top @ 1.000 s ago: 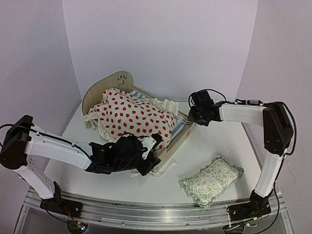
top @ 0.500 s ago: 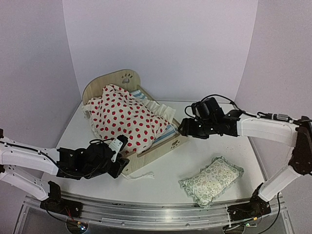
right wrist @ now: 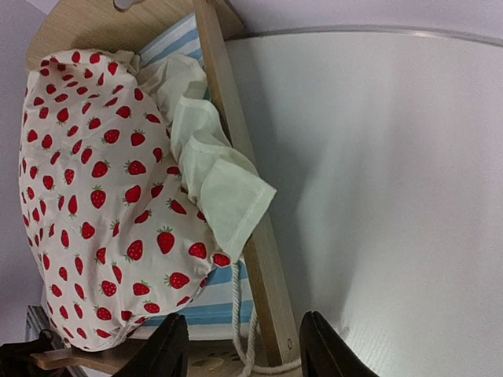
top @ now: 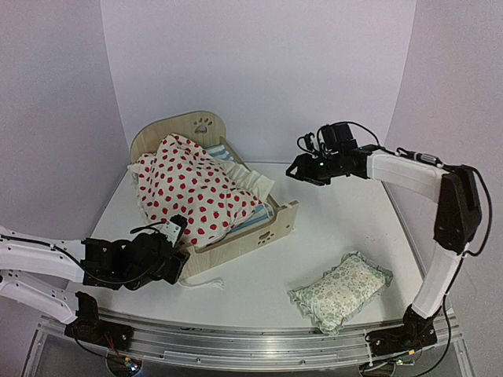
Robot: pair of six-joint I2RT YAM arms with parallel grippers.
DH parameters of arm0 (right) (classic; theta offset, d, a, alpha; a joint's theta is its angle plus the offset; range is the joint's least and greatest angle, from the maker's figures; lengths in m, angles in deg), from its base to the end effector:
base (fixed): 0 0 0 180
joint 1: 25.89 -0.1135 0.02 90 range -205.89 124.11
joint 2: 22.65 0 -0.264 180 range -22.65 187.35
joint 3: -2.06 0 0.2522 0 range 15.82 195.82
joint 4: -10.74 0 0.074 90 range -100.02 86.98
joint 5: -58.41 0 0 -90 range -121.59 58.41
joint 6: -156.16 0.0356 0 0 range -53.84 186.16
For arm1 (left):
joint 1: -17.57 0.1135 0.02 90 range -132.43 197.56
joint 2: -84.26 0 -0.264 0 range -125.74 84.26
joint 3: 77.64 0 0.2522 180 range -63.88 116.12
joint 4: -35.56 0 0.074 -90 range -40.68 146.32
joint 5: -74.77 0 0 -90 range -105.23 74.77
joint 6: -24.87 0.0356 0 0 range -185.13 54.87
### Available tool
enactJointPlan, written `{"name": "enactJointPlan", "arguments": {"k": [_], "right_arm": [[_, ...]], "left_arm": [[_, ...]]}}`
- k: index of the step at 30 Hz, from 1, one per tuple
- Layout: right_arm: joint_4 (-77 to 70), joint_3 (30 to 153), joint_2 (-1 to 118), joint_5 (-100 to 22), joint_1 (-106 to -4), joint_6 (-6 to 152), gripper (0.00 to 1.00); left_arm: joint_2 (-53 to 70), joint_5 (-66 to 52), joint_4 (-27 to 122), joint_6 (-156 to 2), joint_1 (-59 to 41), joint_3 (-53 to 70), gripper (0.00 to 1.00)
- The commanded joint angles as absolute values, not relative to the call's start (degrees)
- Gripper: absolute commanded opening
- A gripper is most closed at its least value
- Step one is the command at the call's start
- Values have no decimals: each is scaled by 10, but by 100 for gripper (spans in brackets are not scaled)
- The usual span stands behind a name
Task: Set up the pet bed
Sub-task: Rotate the bed frame at the center of the board.
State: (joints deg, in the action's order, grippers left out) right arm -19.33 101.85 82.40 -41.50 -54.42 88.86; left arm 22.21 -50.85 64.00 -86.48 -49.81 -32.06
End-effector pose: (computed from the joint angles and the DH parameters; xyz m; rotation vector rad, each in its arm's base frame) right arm 0.3737 0.2101 0.2823 -0.2161 2.2526 0.6819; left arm 0.1003 -0.1868 0.2025 0.5809 2.1064 -0.1313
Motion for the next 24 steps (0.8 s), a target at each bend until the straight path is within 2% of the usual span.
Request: {"name": "enactJointPlan", "arguments": {"k": [1,10,19,24], "right_arm": [[-224,1089,909,-619,-537,886,48],[-224,1034,912,-709,-538,892,41],[-174,884,825,-759,-566,910,40],[-135,806,795,-796,-586,914,41]], "left_arm": [[248,-659,608,-901,-462,-314,44],[267,-639,558,-832,-440,-331,44],[231,-504,452,-772,-336,-347,45],[198,-495,442,-764,-325,-325,44]]}}
